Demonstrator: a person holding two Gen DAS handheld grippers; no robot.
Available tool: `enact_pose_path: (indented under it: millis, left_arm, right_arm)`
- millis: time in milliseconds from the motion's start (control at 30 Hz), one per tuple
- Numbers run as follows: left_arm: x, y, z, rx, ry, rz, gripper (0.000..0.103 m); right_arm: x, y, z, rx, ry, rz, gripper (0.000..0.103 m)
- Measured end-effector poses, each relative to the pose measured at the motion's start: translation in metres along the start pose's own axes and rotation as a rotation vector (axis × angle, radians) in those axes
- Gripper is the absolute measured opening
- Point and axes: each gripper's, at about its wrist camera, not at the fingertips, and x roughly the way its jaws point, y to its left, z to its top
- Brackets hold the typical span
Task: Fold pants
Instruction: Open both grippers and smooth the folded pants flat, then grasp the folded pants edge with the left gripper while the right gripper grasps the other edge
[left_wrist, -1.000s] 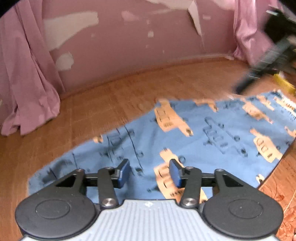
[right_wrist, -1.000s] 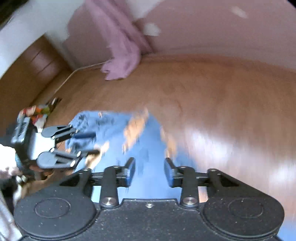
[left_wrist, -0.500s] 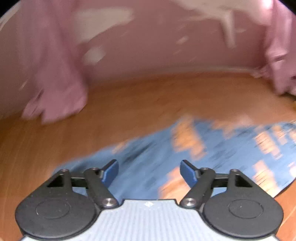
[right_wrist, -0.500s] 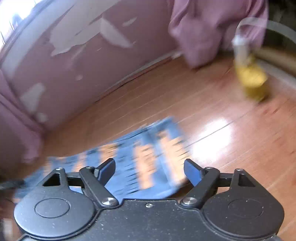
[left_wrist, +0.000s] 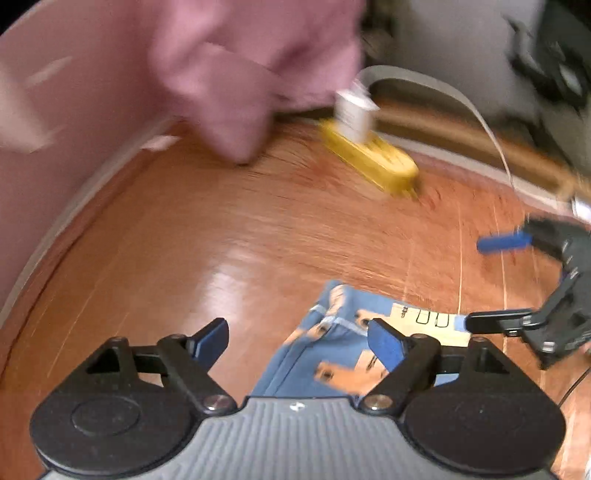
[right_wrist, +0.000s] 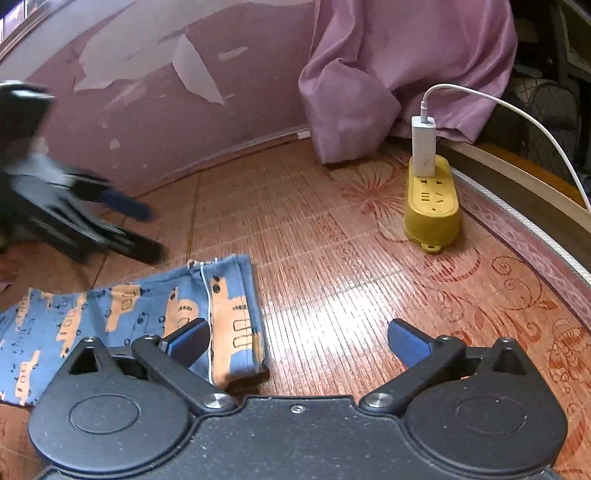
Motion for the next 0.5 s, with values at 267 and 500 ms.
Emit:
enact_pose_path:
  millis: [267, 500]
  left_arm:
    - [0.049, 0.008, 0.023, -0.030, 0.122, -0.106, 0.070]
    - [0.061, 0.012, 0.030, -0.111, 0.139, -0.192, 0.025]
  right_arm:
    - [0.007, 0.003, -0.001, 0.024, 0.060, 0.089, 0.101]
    - [0.008, 0.006, -0.003, 0.026, 0.061, 0.117, 0.092]
